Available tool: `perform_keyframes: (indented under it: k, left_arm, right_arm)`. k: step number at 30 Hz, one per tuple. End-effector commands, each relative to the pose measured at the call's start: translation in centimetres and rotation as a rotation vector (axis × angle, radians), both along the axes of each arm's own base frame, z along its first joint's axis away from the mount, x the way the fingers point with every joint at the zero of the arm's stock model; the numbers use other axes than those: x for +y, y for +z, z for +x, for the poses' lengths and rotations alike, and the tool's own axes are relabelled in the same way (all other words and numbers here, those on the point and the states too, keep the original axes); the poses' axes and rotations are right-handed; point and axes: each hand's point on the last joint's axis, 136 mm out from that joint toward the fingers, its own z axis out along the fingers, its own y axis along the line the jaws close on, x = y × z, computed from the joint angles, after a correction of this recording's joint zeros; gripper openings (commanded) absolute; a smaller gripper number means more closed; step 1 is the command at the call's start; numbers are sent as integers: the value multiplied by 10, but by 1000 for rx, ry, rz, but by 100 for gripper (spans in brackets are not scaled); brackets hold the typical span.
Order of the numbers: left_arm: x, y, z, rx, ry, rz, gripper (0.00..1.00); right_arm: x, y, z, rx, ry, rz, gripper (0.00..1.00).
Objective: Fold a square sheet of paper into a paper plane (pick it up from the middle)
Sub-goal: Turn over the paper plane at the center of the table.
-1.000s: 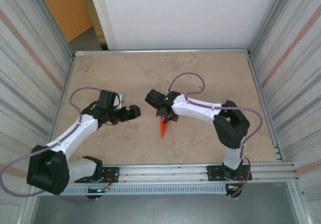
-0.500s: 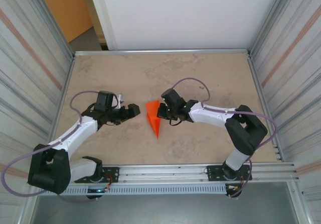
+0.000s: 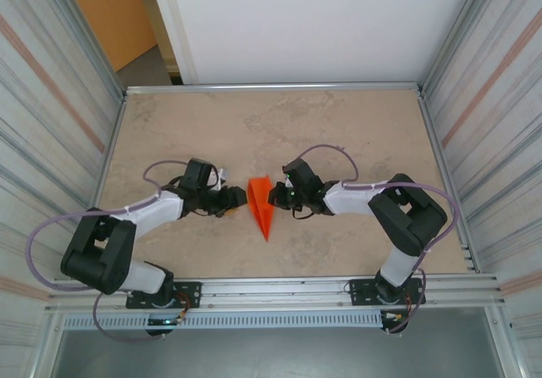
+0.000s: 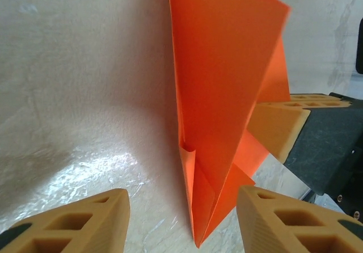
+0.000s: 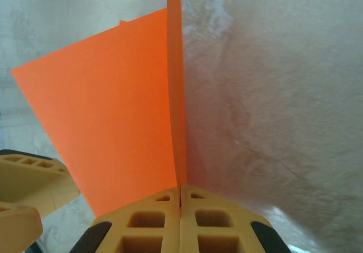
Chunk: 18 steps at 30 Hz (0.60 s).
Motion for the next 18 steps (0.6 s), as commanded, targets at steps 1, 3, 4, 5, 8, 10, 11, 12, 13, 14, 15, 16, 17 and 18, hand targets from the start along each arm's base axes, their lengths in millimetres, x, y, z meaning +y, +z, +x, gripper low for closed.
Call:
perform_keyframes:
  k: [1, 3, 4, 5, 8, 10, 11, 12, 13, 14, 15, 16, 17, 18]
  left_arm:
    - [-11, 4, 5, -11, -14, -24, 52]
    - [-13, 2, 5, -6, -21, -17, 51]
    - [-15, 1, 5, -4, -27, -19, 50]
    - [-17, 2, 5, -7, -33, -22, 49]
    - [-23, 1, 6, -2, -51, -17, 48]
    - [-27, -2, 6, 8, -61, -9, 46]
    - [-28, -3, 6, 13, -64, -4, 45]
    - [-30, -4, 6, 16, -70, -3, 44]
    - [-31, -5, 7, 19, -73, 1, 41]
    - [-32, -7, 7, 26, -75, 5, 38]
    - [-33, -9, 8, 29, -78, 12, 36]
    - [-33, -11, 9, 36, -78, 18, 33]
    - [-33, -12, 10, 40, -78, 22, 31]
    - [-34, -13, 11, 41, -79, 24, 29]
  right_arm:
    - [-2, -6, 1, 15, -25, 25, 9]
    - [-4, -8, 0, 18, -29, 23, 10]
    - [-4, -9, 0, 18, -27, 22, 10]
    - [-4, -8, 0, 16, -27, 23, 10]
    - [-4, -8, 0, 17, -25, 23, 9]
    - [-4, -9, -1, 18, -23, 22, 9]
    - [-4, -8, 0, 18, -24, 22, 9]
    - [-4, -9, -1, 18, -23, 21, 9]
    - [-4, -9, 0, 19, -24, 20, 9]
    - [-5, -9, 0, 20, -26, 18, 9]
    - [-5, -10, 0, 21, -26, 18, 9]
    - [-5, -9, 0, 20, -27, 20, 9]
    - [-5, -9, 0, 20, -27, 20, 8]
    - [-5, -9, 0, 19, -28, 19, 8]
